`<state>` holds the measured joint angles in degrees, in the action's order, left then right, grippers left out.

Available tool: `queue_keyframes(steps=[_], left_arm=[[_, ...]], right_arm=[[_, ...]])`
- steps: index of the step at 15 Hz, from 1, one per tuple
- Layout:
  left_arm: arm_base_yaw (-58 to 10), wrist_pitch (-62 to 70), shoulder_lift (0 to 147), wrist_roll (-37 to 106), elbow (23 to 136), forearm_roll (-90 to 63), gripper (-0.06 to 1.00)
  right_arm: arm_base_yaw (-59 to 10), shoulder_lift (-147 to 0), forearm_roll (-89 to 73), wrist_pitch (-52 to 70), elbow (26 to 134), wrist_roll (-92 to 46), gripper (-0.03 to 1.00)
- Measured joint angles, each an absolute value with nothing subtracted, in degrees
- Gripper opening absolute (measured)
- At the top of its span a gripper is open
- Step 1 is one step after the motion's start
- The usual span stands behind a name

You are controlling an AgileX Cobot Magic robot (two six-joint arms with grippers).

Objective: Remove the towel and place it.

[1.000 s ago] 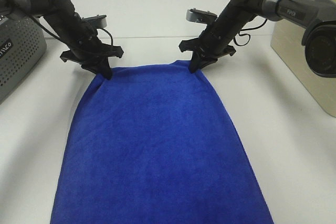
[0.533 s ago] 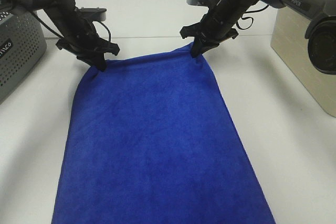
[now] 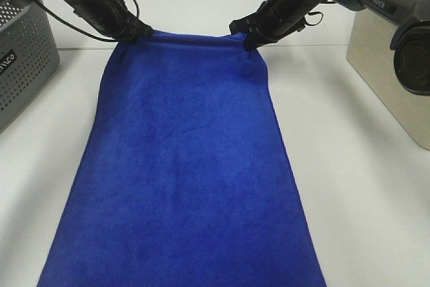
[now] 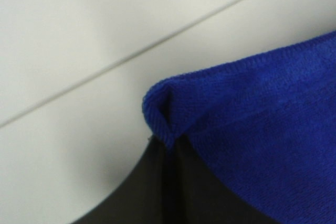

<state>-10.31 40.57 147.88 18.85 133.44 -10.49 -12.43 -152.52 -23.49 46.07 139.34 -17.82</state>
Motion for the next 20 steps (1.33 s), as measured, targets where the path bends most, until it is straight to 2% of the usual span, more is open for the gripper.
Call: queue_keyframes(steps=[8, 20], left_arm=[[-10.3, 30.0, 148.2, 22.4, 133.5, -11.1, 0.02], [-10.3, 26.1, 152.2, 22.5, 133.5, -10.3, 0.02]], right_arm=[[-12.4, -152.5, -21.5, 39.1, 139.3, -19.6, 0.02], [-12.5, -154.2, -21.7, 35.2, 139.3, -20.5, 0.02]])
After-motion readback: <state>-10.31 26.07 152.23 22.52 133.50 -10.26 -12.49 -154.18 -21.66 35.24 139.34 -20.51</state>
